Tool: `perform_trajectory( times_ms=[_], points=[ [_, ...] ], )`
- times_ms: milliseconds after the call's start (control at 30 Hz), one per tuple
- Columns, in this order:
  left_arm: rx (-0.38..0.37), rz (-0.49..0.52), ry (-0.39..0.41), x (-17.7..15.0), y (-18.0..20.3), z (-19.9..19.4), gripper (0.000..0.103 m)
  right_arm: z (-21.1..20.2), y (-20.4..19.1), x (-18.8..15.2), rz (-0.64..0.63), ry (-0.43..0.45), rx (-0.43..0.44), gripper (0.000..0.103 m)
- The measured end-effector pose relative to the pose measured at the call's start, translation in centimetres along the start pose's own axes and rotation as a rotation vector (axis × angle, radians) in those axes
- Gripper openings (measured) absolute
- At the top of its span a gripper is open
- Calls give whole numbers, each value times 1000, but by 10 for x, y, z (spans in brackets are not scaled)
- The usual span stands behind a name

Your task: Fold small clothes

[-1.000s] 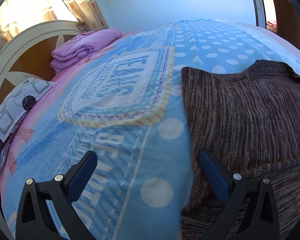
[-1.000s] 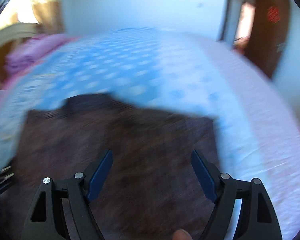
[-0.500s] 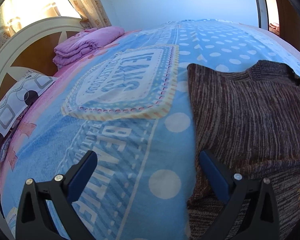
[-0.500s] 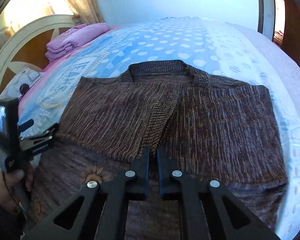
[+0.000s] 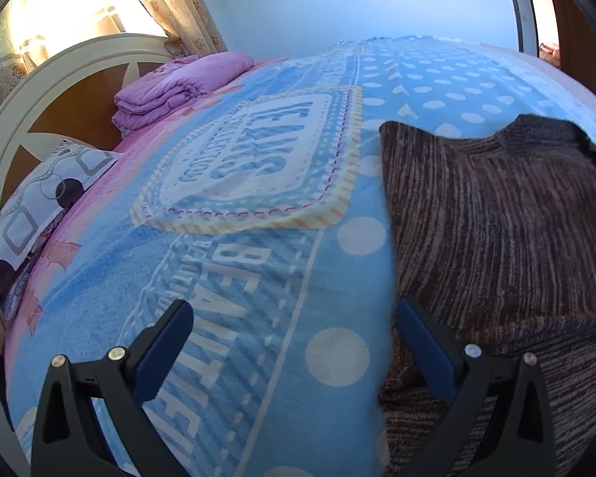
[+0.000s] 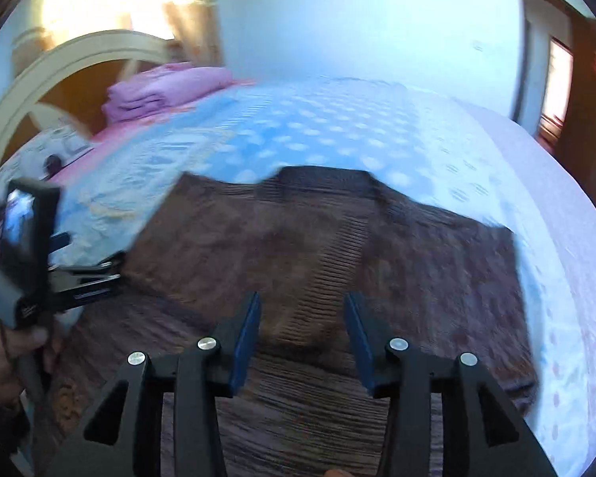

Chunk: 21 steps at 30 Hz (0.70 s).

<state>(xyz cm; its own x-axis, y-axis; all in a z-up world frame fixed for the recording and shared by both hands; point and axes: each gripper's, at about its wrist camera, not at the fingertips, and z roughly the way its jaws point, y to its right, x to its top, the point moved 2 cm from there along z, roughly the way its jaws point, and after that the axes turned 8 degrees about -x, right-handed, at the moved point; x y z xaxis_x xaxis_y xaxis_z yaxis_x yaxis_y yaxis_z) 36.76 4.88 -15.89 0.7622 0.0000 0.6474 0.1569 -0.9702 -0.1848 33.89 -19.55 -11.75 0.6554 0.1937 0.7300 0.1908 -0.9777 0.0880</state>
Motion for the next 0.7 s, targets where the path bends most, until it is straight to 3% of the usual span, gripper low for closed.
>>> perform_trajectory(
  times_ms=[133, 333, 500, 533, 600, 700],
  points=[
    [13, -36, -26, -2, -9, 4, 103, 32, -8, -18, -10, -113, 9, 45],
    [-1, -46, -32, -3, -11, 6, 103, 19, -8, -26, -31, -54, -20, 45],
    [19, -36, -17, -3, -8, 3, 103, 35, -1, -27, -3, -114, -10, 46],
    [18, -36, -17, -3, -8, 3, 103, 35, -3, -28, -17, -116, -17, 48],
    [10, -38, -14, -3, -9, 3, 103, 36, -7, -30, -38, -122, -13, 61],
    [-19, -51, -8, -3, -11, 1, 103, 37, -12, -29, -58, -130, -9, 64]
  ],
)
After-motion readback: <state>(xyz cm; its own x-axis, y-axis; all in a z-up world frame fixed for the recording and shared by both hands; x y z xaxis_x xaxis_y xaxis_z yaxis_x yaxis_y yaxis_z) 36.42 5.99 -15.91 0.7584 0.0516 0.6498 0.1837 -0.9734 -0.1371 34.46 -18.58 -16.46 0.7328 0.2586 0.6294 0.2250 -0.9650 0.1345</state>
